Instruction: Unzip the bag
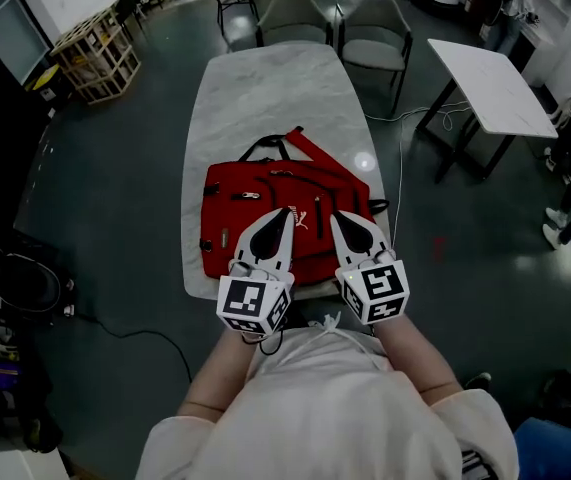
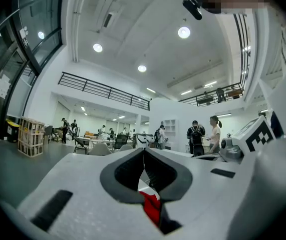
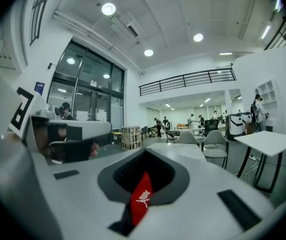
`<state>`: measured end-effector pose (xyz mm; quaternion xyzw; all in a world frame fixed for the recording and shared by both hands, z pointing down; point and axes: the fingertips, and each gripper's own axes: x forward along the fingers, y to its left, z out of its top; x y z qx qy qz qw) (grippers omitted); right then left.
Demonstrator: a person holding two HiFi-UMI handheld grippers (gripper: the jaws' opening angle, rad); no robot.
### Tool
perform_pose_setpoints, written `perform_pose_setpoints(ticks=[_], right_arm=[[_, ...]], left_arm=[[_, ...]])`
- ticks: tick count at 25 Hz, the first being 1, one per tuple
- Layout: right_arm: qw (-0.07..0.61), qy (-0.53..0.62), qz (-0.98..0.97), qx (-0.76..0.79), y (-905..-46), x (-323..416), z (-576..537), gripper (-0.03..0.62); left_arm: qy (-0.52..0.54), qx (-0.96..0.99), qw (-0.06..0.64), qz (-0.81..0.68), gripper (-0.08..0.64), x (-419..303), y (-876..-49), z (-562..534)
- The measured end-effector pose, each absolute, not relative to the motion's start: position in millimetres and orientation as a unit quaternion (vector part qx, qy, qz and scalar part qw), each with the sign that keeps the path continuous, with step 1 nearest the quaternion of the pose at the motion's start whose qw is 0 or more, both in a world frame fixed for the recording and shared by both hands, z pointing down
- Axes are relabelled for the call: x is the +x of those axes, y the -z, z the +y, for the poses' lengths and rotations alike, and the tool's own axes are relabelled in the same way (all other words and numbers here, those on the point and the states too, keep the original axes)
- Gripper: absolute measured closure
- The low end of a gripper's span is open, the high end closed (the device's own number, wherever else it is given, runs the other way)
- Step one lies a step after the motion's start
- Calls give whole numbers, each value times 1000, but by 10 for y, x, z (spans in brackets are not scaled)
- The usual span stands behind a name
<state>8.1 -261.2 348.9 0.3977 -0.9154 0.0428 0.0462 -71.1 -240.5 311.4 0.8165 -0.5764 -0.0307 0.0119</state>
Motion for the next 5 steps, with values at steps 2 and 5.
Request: perform_pose_setpoints(ticks=[2,5], right_arm=[[45,-42,-916,396,-3494,78,-2605,566],[44,-45,-918,391,-3523,63,-2585,566]], left_arm=[[32,820,15,-572,538,-690,-3106,-2415],[35,824,27,-565,538,-658,-3113,-2410]])
